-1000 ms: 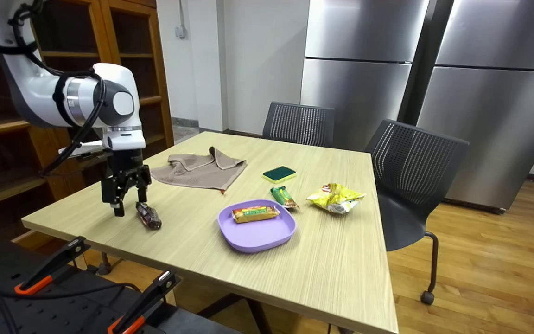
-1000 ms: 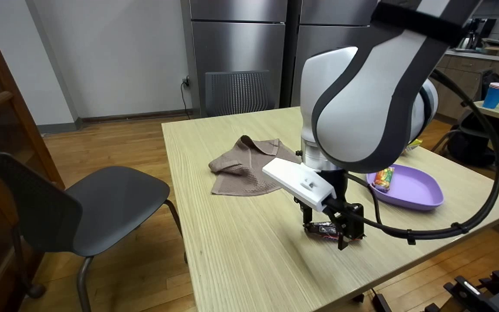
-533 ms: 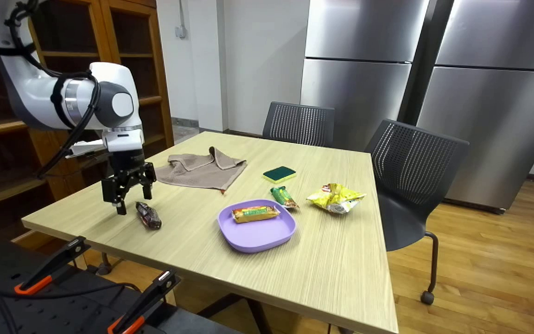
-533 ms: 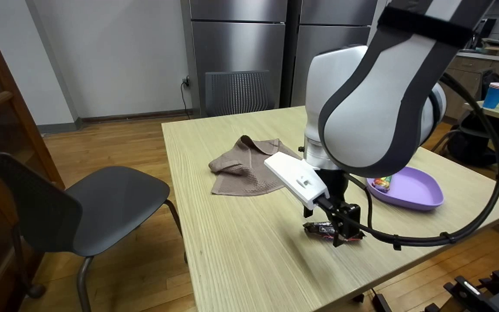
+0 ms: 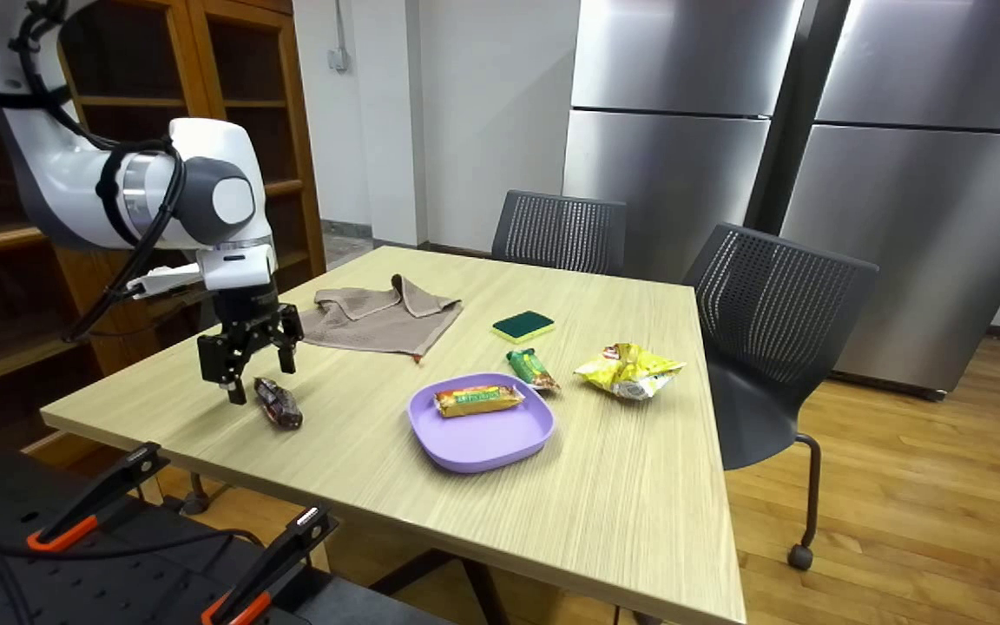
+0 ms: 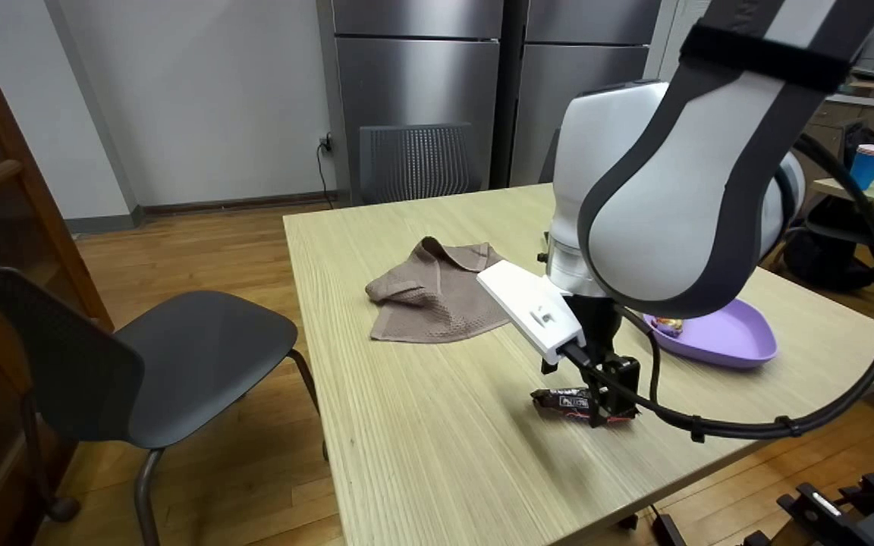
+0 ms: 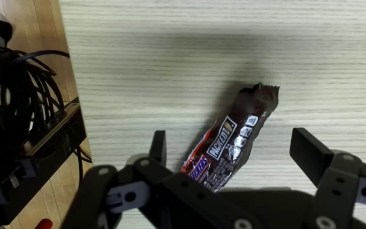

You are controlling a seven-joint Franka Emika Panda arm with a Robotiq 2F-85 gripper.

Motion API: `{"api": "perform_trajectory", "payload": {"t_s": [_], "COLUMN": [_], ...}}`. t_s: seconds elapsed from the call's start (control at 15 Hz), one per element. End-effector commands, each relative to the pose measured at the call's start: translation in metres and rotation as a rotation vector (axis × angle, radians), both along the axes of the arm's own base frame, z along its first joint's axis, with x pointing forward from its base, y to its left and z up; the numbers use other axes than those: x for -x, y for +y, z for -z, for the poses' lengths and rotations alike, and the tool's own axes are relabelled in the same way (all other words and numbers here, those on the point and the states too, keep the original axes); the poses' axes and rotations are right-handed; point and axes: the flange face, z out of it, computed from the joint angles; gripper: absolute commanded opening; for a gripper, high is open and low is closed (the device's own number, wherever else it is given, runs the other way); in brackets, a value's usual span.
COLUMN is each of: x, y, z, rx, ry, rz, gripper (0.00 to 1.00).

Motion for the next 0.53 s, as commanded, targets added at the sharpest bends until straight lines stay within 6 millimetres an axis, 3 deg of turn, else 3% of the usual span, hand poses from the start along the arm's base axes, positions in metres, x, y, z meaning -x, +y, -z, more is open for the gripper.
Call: {"api": "perform_trajectory", "payload": {"t_s": [0.0,0.47], "x": [0.013,0.023], "y": [-0.007,-0.017], "z": [-0.008,-0.006], "rx": [-0.015,-0.022], "ry": [-0.031,-0.056], "rz": [0.057,0.112], "gripper": [1.0,1.0]}}
